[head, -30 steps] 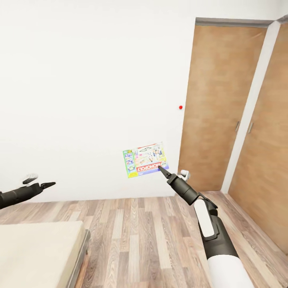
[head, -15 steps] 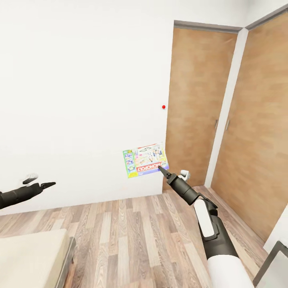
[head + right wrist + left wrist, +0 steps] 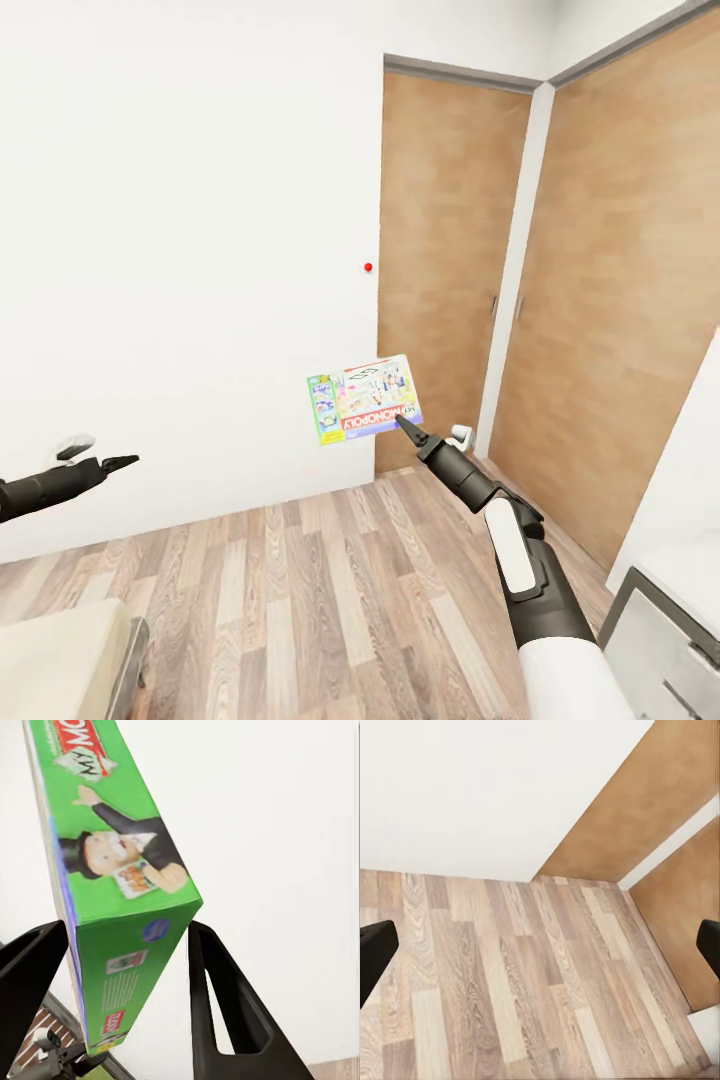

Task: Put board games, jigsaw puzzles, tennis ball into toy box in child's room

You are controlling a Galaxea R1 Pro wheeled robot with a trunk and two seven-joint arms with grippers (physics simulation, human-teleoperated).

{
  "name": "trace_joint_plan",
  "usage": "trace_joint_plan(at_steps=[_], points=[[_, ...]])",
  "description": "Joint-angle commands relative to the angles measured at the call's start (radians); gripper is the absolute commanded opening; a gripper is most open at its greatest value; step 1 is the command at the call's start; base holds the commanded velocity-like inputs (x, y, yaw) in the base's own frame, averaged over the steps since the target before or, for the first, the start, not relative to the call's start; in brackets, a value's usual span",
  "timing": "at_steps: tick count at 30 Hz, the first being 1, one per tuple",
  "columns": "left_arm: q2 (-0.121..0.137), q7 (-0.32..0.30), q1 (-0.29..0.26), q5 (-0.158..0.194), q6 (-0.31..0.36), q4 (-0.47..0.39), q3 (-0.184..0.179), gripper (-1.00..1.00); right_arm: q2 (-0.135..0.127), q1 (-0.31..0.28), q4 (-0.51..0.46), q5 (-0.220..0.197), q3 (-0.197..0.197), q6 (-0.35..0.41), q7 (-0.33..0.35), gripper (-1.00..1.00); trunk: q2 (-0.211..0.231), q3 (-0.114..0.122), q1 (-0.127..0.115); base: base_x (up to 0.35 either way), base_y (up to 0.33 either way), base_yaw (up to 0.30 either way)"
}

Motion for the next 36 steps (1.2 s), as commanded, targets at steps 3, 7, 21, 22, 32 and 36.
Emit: trace_joint_plan(at_steps=[3,7,21,22,32,36], points=[[0.0,-0.002,-0.001,0.003,0.006,0.0,0.002,1.0,0.001,-0.001,0.0,-0.009,-0.003,0.009,0.003,-1.0,-0.002,-0.002,0.0,0.0,0.0,-0.256],[0.0,-0.002,-0.001,0.003,0.006,0.0,0.002,1.0,0.001,-0.001,0.0,-0.009,-0.003,0.009,0.003,-1.0,-0.002,-0.002,0.0,0.0,0.0,-0.256],[0.001,-0.002,-0.001,0.004,0.01,0.0,0.003,1.0,0.001,-0.001,-0.002,-0.008,-0.03,0.011,0.0,-1.0,0.019,0.005,-0.011,0.0,0.0,-0.138],[0.001,-0.003,-0.001,0.004,0.01,0.0,0.003,1.0,0.001,-0.001,-0.003,-0.008,-0.031,0.013,0.001,-1.0,0.026,0.009,-0.015,0.0,0.0,-0.007],[0.001,-0.005,-0.001,0.006,0.016,0.0,0.003,1.0,-0.061,-0.001,-0.002,-0.018,-0.136,0.29,0.025,-1.0,0.096,0.029,-0.053,0.0,0.0,-0.001],[0.002,-0.005,-0.001,0.006,0.017,0.0,0.004,1.0,-0.066,0.036,-0.012,-0.019,-0.141,0.328,0.031,-1.0,0.124,0.035,-0.069,0.0,0.0,0.0]])
